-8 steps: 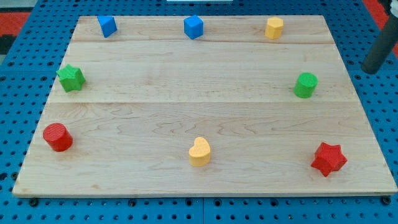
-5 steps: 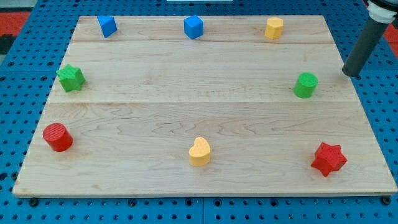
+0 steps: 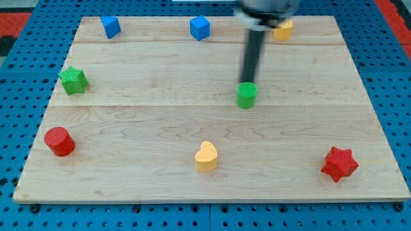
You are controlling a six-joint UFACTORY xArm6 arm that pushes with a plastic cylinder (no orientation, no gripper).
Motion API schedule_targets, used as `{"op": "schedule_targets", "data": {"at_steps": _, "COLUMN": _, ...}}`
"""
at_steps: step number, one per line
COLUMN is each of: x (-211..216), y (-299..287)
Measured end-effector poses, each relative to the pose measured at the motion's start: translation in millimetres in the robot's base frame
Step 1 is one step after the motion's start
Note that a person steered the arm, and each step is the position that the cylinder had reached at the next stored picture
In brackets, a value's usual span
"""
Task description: Move the hexagon and the green circle to the left
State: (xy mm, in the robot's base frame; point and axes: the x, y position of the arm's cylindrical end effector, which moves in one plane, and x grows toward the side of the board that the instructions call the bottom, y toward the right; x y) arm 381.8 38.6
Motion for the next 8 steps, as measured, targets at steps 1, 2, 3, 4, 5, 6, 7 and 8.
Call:
{"op": "schedule_targets", "data": {"at_steps": 1, "x": -51, "y": 148}}
{"op": "schedule_targets", "data": {"at_steps": 2, "x": -102, "y": 234}}
{"op": "schedule_targets", "data": {"at_steps": 3, "x": -179, "y": 223}}
{"op": "schedule_targets", "data": {"at_steps": 4, "x": -160, "y": 144}}
{"op": "schedule_targets", "data": {"at_steps": 5, "x": -125, "y": 20}}
{"op": "schedule_targets", "data": {"at_steps": 6, "x": -107, "y": -46}}
{"op": "schedule_targets", "data": {"at_steps": 7, "x": -107, "y": 10}}
{"op": "schedule_targets", "data": {"at_steps": 8, "x": -106, "y": 105}}
